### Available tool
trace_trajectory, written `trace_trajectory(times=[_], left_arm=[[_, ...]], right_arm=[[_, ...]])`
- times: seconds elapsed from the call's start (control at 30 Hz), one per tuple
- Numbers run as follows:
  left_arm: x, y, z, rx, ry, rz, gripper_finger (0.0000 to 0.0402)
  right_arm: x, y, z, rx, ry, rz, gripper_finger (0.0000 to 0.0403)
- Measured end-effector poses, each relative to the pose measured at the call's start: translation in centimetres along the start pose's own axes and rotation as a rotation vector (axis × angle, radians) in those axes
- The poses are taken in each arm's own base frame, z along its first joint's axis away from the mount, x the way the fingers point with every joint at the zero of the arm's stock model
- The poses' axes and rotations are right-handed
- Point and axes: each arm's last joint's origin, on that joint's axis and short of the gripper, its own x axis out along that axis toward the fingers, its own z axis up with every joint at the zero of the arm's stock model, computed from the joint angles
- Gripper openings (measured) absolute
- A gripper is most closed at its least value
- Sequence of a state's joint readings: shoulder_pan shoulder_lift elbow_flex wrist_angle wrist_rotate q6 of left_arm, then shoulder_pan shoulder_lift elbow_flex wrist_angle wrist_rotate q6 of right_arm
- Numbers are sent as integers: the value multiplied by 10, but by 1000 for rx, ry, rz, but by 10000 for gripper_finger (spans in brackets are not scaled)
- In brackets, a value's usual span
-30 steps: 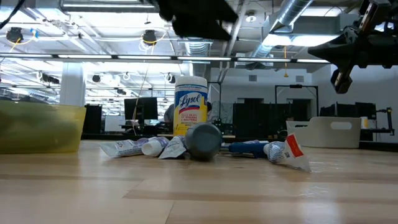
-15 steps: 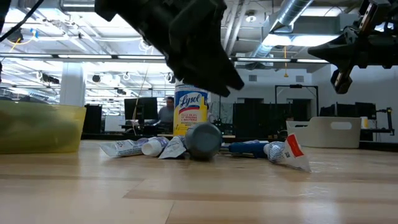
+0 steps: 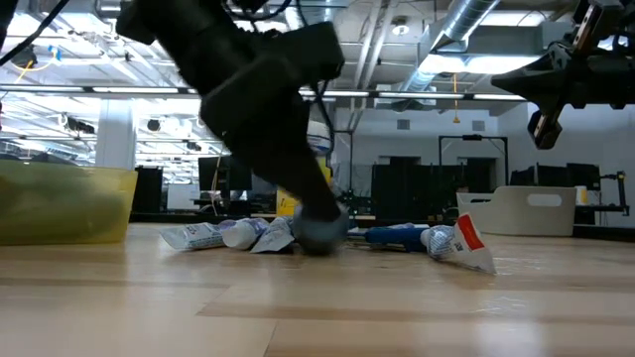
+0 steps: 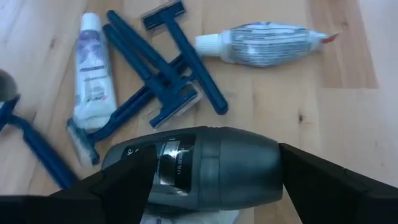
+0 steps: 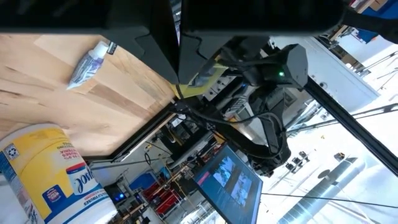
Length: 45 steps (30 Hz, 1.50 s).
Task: Pick & Place Travel size toiletries
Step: Put the black deodorant into the yellow bin
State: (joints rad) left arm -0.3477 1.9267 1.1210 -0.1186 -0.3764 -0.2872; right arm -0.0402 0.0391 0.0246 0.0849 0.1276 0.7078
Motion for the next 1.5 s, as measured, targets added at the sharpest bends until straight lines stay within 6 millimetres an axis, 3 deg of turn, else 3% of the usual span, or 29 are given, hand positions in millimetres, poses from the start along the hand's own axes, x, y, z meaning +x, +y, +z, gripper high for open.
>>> trace_trajectory(times=[0.43,0.73,0.83,1.0,1.17,1.27,1.37,1.5], left_arm=[[-8,4,-2,-40,45,33,324],[-29,10,6,-97,31,31,324],[-40,15,13,-252,-14,58,324],[-51,30,25,-649,-102,103,324],[-41,39,29,-935,-88,25,324],[-30,41,27,-1030,15,-65,324],[-23,42,23,-1013,104,-133,324],[-27,41,27,-807,75,-185,324]], right_arm=[[0,0,0,0,2,-2,0],[0,0,0,0,3,-2,0],[0,-1,-1,-1,4,-4,0],[0,0,-1,0,3,-3,0],[0,0,-1,-1,3,-3,0],[0,-1,-1,-1,4,-4,0],[0,0,-1,-1,3,-3,0],[0,0,-1,-1,3,-2,0]])
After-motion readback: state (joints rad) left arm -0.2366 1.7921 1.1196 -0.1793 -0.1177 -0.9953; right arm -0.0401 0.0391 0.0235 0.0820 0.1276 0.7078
